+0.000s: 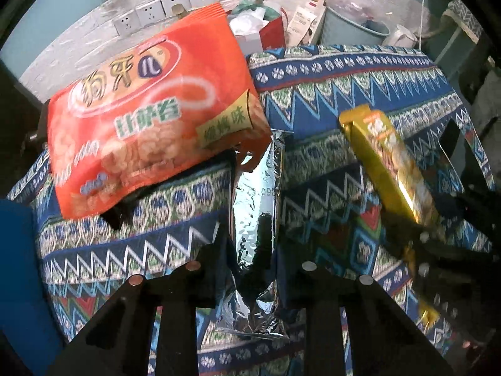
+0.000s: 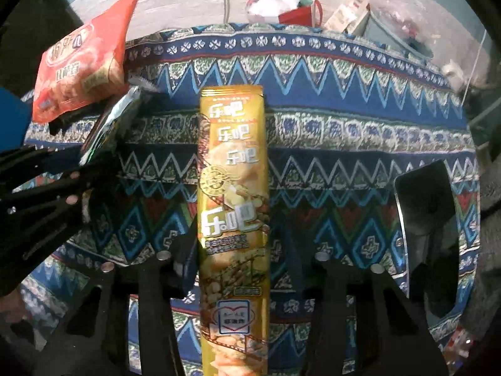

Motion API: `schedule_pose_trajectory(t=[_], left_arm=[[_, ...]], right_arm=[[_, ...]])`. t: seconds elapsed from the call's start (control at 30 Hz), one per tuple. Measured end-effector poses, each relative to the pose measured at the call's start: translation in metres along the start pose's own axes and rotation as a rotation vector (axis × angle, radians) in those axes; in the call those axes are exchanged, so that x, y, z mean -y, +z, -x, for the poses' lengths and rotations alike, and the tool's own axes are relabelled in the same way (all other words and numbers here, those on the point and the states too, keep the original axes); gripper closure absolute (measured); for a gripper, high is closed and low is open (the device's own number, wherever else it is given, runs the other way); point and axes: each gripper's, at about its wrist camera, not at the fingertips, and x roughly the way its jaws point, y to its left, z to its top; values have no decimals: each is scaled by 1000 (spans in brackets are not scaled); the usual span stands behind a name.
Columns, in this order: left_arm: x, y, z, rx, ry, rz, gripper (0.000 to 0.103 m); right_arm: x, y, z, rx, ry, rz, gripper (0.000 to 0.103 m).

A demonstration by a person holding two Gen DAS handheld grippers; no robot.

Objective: Organize snacks

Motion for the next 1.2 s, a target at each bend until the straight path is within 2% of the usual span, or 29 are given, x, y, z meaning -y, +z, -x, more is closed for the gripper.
schedule_pose_trajectory(t=[0.03,0.13,0.57,0.87,1.2], left_arm=[[0,-4,2,-2,-3,2,77],[2,-18,9,0,-11,-3,77],[-4,-89,66,27,-20,-32,77],[-27,-99,113,83,-3,-18,77],[-47,-97,138,132,26,4,77]], right_arm=[[0,0,-1,0,-9,9,71],[-6,-6,3,3,-17,17,74],[-25,-35,41,26,-2,43,75],[-52,-41,76,70,23,81,75],[-81,-38,114,131,72,132,75]])
